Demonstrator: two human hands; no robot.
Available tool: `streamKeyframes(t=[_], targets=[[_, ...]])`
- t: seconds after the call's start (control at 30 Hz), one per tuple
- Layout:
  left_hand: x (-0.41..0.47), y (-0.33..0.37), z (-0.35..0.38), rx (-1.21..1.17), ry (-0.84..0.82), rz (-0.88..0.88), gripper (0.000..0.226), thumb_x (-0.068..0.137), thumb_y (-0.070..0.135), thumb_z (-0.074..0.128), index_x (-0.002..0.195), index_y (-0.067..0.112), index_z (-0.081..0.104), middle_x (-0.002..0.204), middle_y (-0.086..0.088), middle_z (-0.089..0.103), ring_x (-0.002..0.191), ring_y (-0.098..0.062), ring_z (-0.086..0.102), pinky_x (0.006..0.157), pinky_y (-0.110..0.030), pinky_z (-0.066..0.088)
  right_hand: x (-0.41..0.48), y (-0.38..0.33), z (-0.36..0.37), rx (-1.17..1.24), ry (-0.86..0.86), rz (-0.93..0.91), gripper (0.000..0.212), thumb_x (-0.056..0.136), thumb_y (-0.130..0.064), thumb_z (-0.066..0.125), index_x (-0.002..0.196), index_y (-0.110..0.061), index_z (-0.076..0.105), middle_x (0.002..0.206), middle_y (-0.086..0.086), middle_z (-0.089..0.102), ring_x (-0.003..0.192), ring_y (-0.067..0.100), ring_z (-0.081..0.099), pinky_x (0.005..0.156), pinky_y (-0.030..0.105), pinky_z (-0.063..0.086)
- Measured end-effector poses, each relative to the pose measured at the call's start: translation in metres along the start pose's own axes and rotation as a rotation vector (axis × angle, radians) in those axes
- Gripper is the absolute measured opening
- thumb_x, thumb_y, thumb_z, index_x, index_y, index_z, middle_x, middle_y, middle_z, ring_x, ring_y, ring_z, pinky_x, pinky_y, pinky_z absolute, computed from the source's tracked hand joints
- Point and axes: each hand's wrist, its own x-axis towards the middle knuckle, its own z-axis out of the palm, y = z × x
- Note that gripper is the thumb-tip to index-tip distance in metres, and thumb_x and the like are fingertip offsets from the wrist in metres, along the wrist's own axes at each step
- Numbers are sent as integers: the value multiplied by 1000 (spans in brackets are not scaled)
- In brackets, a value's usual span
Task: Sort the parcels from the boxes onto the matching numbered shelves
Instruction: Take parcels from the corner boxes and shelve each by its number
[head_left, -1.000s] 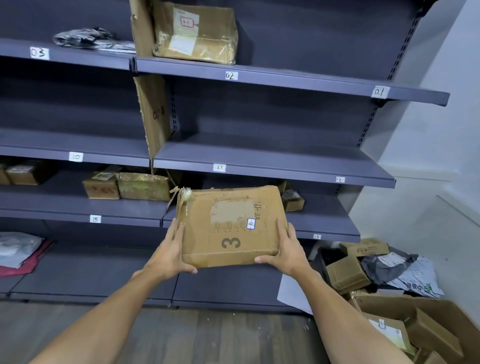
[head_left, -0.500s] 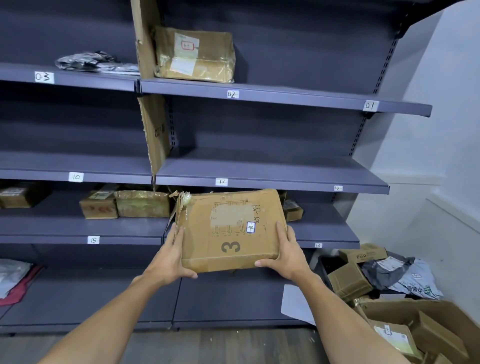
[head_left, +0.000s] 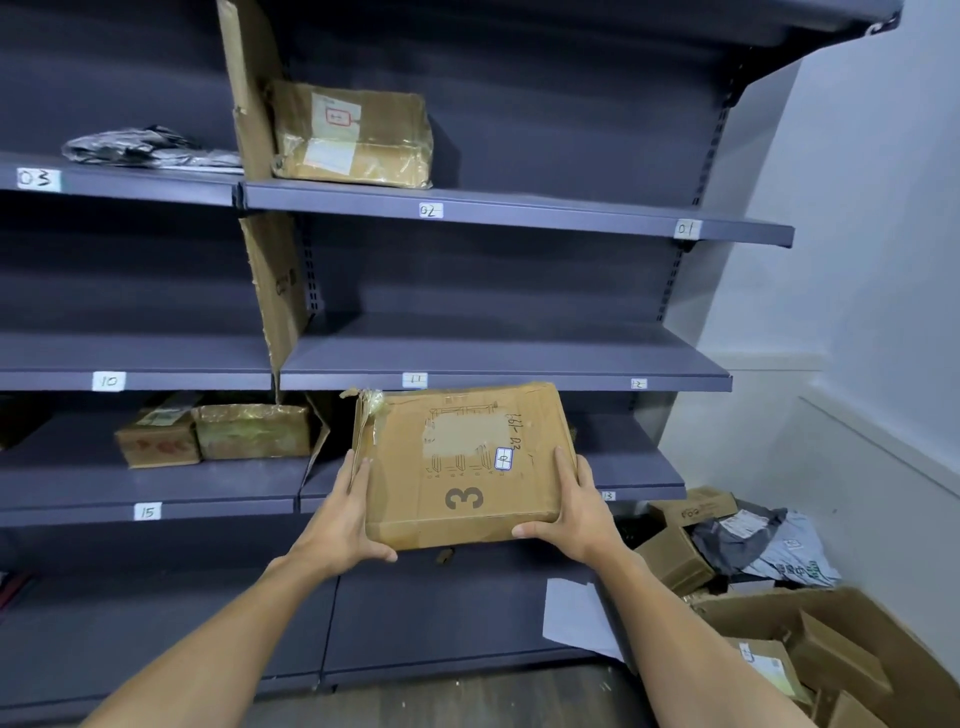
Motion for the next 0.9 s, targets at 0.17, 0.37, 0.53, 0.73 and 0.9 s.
streamKeyframes(t=[0.17, 0.37, 0.53, 0.73, 0.9], targets=[[-22, -12, -13, 20, 62, -99, 144, 63, 44, 92, 158, 15, -13, 161, 6, -30, 153, -20, 10, 116, -33, 29, 17, -18, 12, 18, -75, -82, 139, 64, -57, 88, 159, -26, -7, 164, -1, -4, 141, 27, 33, 111, 42, 40], [-63, -42, -36, 47, 137, -247, 147, 61, 47, 92, 158, 15, -12, 162, 6, -29, 153, -21, 11, 120, -36, 27, 36, -59, 45, 40, -158, -226, 139, 61, -59, 88, 159, -25, -4, 160, -3, 3, 134, 26, 39, 106, 43, 44], [-93, -73, -62, 70, 194, -297, 146, 60, 48, 92, 158, 14, -10, 163, 3, -27, 153, -23, 11, 120, -36, 27, 39, -102, 69, 53, -215, -294, 138, 61, -60, 87, 158, -29, -5, 160, -5, 2, 133, 25, 39, 107, 46, 44], [-116, -135, -102, 48, 260, -286, 147, 59, 49, 92, 158, 16, -11, 162, 8, -26, 152, -20, 12, 119, -34, 27, 38, -171, 101, 57, -225, -341, 139, 61, -60, 88, 159, -29, -6, 162, -7, -2, 135, 25, 38, 106, 43, 44], [-127, -206, -155, 69, 292, -271, 148, 57, 50, 93, 159, 18, -10, 162, 10, -25, 152, -19, 11, 118, -34, 28, 34, -248, 144, 66, -207, -331, 139, 62, -60, 88, 158, -31, -9, 163, -9, -7, 139, 24, 34, 109, 43, 42]])
